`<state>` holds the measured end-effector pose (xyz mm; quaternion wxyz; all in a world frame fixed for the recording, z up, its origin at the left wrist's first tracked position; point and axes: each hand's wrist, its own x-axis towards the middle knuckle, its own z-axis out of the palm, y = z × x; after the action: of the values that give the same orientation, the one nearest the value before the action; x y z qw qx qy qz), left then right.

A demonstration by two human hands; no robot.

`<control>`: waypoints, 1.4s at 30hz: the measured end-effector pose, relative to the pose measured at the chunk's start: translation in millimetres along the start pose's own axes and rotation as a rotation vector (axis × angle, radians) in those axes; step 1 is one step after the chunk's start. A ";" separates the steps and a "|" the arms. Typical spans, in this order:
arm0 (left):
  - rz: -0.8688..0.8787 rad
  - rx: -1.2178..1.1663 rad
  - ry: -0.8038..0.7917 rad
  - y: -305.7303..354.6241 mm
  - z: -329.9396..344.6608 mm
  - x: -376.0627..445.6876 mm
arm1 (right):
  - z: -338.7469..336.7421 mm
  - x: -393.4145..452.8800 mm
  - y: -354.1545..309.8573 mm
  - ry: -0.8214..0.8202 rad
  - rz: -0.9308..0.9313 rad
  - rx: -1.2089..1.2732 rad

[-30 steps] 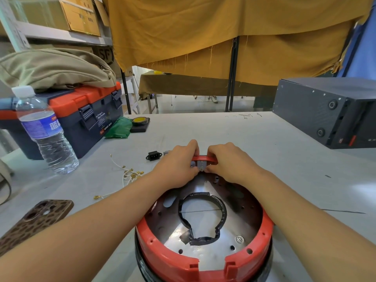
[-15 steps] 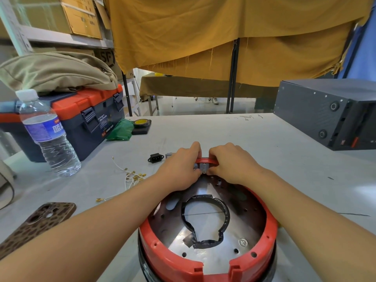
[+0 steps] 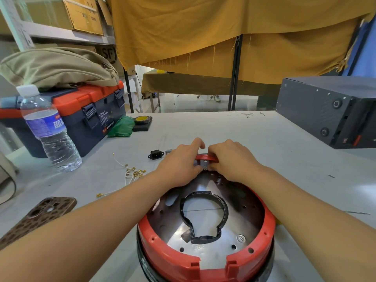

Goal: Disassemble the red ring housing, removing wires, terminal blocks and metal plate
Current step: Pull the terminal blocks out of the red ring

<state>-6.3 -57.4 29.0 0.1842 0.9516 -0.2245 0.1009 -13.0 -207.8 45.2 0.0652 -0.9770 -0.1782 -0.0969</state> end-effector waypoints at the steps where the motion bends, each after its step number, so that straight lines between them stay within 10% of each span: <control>1: 0.000 0.005 0.003 1.1 -0.3 0.0 | 0.5 0.5 -0.9 0.007 -0.003 -0.024; 42: -0.371 -0.590 0.255 -13.4 -9.2 6.2 | 9.9 3.1 6.6 -0.110 -0.013 0.312</control>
<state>4.4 -45.1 35.0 0.4923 0.8618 -0.0427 0.1143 -6.1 -211.3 35.7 0.2056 -0.9577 -0.2009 -0.0146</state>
